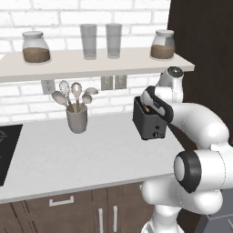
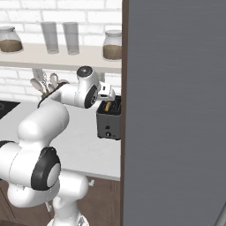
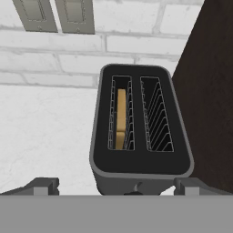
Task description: Start the toaster. Once the lever pops up, take the bread to the plate on the dining counter.
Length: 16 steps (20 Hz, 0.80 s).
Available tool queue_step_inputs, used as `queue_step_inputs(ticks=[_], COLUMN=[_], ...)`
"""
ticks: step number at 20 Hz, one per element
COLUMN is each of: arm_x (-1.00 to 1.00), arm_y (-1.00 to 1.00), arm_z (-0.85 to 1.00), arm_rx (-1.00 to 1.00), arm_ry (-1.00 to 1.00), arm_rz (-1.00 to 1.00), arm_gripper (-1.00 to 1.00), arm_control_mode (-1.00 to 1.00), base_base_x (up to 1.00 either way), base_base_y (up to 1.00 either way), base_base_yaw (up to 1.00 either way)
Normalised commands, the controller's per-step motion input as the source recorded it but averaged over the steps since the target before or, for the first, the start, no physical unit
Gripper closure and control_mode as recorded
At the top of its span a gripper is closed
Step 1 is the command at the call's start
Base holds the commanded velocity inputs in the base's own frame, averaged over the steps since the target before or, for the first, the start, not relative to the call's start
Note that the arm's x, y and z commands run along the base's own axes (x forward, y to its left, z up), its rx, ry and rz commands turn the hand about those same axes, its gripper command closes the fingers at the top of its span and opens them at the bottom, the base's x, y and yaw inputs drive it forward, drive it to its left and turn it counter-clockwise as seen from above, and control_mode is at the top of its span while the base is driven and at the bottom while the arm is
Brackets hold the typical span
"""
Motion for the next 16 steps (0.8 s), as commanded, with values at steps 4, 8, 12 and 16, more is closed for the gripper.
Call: queue_step_inputs(ticks=[4, 8, 12, 16], arm_x=[0.0, 0.0, 0.0, 0.0], arm_y=[0.0, 0.0, 0.0, 0.0], arm_z=[0.0, 0.0, 0.0, 0.0], arm_rx=[0.0, 0.0, 0.0, 0.0], arm_ry=[0.0, 0.0, 0.0, 0.0], arm_rz=[0.0, 0.0, 0.0, 0.0], arm_gripper=[-1.0, -1.0, -1.0, -1.0], arm_control_mode=[-1.0, -1.0, -1.0, -1.0], base_base_x=[0.0, 0.0, 0.0, 0.0], base_base_y=[0.0, 0.0, 0.0, 0.0], base_base_yaw=[0.0, 0.0, 0.0, 0.0])
